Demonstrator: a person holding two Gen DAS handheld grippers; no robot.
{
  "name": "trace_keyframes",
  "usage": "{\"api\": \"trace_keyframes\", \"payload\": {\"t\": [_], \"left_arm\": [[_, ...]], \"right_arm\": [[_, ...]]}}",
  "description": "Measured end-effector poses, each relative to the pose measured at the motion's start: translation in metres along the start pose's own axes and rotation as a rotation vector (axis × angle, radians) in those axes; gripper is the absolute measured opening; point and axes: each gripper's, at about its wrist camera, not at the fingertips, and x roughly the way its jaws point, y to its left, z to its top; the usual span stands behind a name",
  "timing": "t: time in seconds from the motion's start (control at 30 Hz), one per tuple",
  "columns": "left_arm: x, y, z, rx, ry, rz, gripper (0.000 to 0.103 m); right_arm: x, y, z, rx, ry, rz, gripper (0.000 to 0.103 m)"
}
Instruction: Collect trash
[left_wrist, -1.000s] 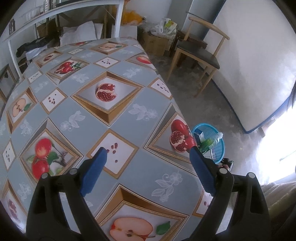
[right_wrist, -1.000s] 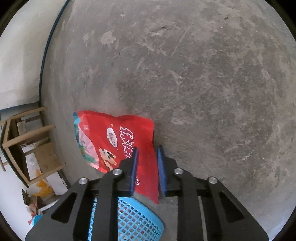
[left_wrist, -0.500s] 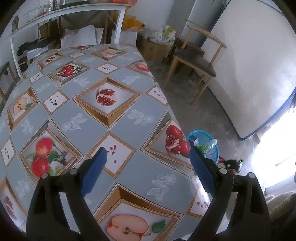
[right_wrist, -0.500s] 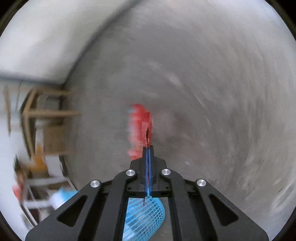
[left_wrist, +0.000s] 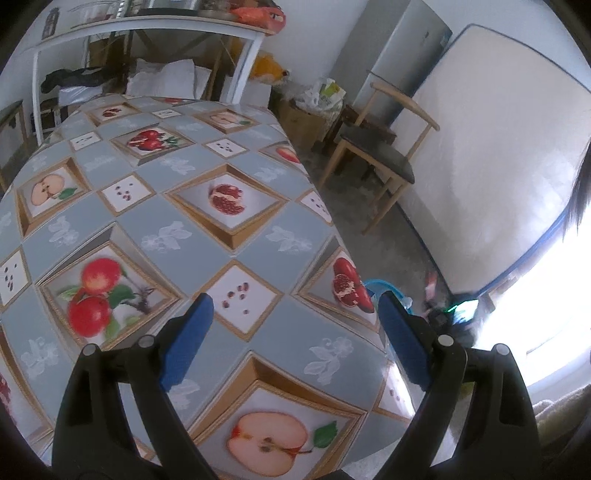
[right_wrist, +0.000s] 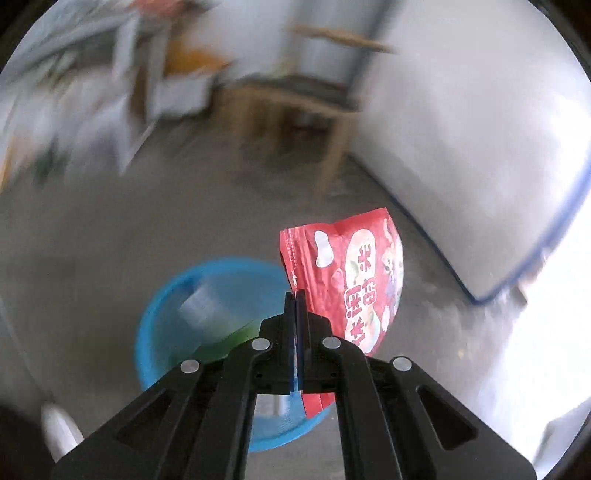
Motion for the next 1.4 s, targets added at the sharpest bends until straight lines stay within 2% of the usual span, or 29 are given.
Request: {"api": "trace_keyframes", "payload": {"t": [0.1,0.2,0.27,0.47,0.6,0.77,0.93,1.07,1.17,1.33,1.4], "left_arm": [[-0.010,0.012,-0.001,-0.027,-0.024,-0.008,0.087],[-0.018,0.022,-0.001,-0.045,-0.039,-0.016,0.087],[-0.021,0.028,-0.002,-0.057,-0.048,-0.023,0.087],[-0.023,0.037,-0.005,-0.086,-0.055,-0.050,0.087],[-0.025,0.041,-0.007,-0.100,-0.058,-0.053,0.087],[-0.026,0.044,-0.010,-0.108,-0.063,-0.046,0.087],[-0.025,0.049,-0.010,-0.122,-0.069,-0.049,0.087],[-0.022,0.055,-0.010,-0.140,-0.068,-0.063,0.087],[-0.023,0.057,-0.011,-0.150,-0.070,-0.075,0.087],[-0.030,0.059,-0.015,-0.147,-0.082,-0.083,0.087],[-0.033,0.059,-0.015,-0.145,-0.086,-0.081,0.087]], "right_arm": [[0.042,0.023,-0.030,0.016,0.169,0.106,0.001],[0.060,0.020,-0.042,0.126,0.239,0.211,0.003],[0.063,0.015,-0.044,0.187,0.240,0.237,0.003],[0.064,-0.003,-0.023,0.348,0.187,0.302,0.003],[0.073,-0.025,0.003,0.489,0.159,0.389,0.003],[0.069,-0.063,0.031,0.775,0.094,0.563,0.003],[0.039,-0.090,0.030,1.032,-0.014,0.765,0.003],[0.013,-0.100,0.019,1.112,-0.063,0.808,0.003],[0.009,-0.102,0.001,1.133,-0.055,0.776,0.003],[0.027,-0.102,-0.040,1.161,0.053,0.646,0.003],[0.042,-0.096,-0.050,1.174,0.099,0.619,0.003]]}}
